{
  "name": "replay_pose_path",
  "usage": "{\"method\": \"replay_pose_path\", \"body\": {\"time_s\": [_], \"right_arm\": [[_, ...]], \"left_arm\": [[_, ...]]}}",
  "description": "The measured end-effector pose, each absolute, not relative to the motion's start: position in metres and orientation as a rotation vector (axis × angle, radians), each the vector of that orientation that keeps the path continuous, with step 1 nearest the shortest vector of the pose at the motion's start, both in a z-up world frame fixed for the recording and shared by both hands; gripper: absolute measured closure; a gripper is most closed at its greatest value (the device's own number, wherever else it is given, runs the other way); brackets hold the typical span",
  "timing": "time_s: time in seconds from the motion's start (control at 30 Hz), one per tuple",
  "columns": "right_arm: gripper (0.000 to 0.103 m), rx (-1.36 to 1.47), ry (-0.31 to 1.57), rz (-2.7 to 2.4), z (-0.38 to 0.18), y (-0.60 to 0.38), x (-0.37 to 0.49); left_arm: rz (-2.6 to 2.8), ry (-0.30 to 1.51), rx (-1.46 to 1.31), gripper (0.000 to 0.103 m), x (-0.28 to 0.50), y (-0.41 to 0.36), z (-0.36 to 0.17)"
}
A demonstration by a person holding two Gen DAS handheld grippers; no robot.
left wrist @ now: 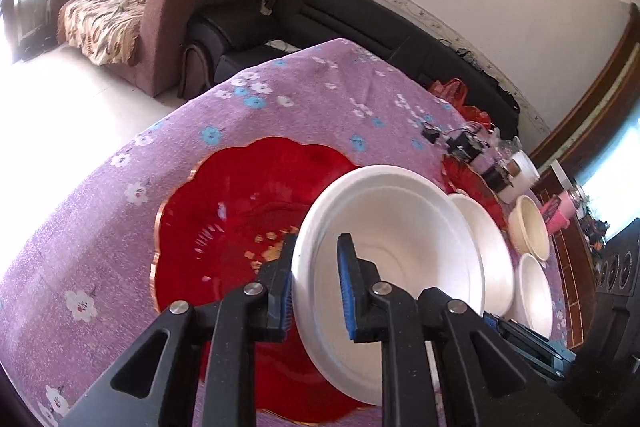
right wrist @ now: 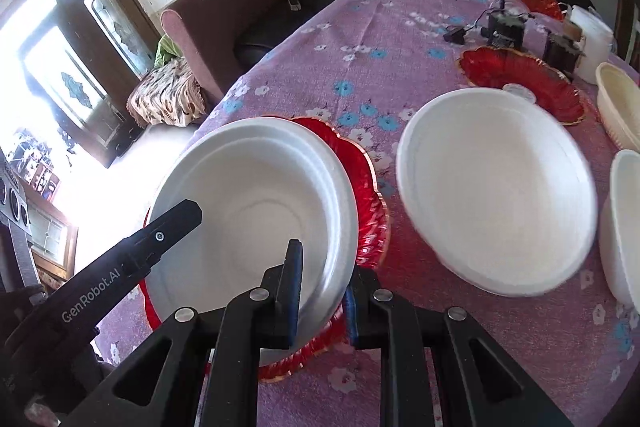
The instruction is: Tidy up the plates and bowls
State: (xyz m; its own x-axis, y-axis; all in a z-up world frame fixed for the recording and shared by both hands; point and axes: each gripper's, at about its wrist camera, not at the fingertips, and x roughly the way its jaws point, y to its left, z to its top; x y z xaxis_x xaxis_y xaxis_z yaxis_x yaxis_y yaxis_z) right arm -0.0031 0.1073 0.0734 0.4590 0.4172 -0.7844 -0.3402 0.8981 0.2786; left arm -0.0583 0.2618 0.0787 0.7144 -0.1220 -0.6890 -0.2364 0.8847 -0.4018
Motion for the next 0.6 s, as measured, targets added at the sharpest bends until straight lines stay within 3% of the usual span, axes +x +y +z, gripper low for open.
{"method": "replay_pose_path", "body": {"time_s": [0.17,0.37,0.6], "right_arm": [[0.083,0.092,0.904,0.379,0.098,0.039,-0.045],[0.084,0.198,1.024,0.242,0.054,-0.057,-0.056],[0.083,0.316,1.047,0.244,0.023,-0.094,-0.053]], "left_arm": [[-0.089,0.75,-0.362,0.061,-0.08,0.175,0.095],[-0.232,0.873,-0.217,0.06,-0.075,0.087,0.067],[-0.204,0.96,-0.149,0.058,-0.067,0.064,0.045]]}}
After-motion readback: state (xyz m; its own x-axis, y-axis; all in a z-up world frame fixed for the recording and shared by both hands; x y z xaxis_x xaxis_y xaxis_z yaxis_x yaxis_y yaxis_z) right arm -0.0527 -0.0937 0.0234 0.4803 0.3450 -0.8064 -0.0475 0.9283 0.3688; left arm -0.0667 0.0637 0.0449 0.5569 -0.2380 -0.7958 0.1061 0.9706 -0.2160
